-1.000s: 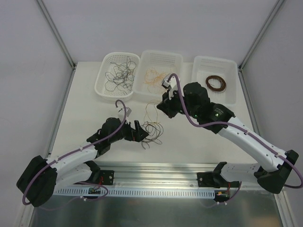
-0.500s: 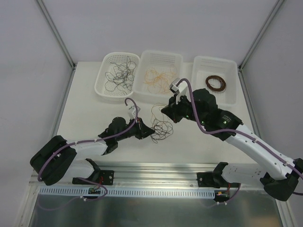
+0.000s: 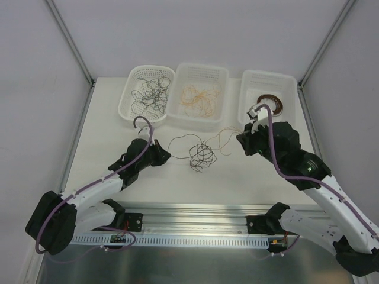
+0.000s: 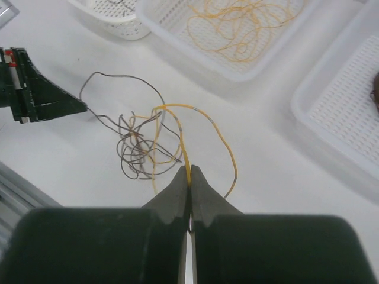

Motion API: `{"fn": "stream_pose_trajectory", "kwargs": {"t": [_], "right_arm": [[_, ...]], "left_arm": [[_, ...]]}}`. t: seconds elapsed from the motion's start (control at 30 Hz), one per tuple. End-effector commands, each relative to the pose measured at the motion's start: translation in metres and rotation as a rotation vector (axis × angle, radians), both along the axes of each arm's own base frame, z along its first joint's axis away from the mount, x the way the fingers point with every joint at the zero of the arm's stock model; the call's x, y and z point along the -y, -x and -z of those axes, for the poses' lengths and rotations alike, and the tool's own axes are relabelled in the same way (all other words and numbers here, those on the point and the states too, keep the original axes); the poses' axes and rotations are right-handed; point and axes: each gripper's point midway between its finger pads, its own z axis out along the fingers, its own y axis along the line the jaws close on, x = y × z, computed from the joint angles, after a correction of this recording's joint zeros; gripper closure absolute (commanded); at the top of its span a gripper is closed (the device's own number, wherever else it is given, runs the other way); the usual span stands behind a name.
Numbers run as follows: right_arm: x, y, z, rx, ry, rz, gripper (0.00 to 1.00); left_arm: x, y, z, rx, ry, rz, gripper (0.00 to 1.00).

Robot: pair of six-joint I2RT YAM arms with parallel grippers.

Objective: Untangle the cables

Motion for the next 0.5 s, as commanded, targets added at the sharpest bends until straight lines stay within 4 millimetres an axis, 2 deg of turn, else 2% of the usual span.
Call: {"fn": "stream_pose_trajectory", "kwargs": {"t": [0.0, 0.07, 0.2, 0.3, 0.33, 0.47], "right_arm": [[0.029, 0.0, -0.015, 0.039, -0.01, 0.092, 0.99], [0.037, 0.0, -0.018, 0.047, -0.008, 0.115, 0.99], [0.06, -0.001, -0.017, 0.051, 0.026, 0.201, 1.0], [0.076, -0.002, -0.02, 0.058, 0.029, 0.265, 0.99], [0.079, -0.003, -0.02, 0.058, 0.035, 0.277, 0.99], [0.096, -0.005, -0.017, 0.046, 0.061, 0.354, 0.99]], "left_arm": [[-0.047, 0.0, 0.019, -0.111, -0.104, -0.159, 1.0], [-0.064, 0.0, 0.022, -0.135, -0.123, -0.218, 1.0], [-0.121, 0.008, 0.039, -0.255, -0.195, -0.437, 1.0], [-0.158, 0.015, 0.042, -0.282, -0.217, -0.643, 1.0], [-0.174, 0.021, 0.039, -0.267, -0.24, -0.718, 1.0], [-0.207, 0.033, 0.027, -0.222, -0.228, -0.914, 1.0]]}}
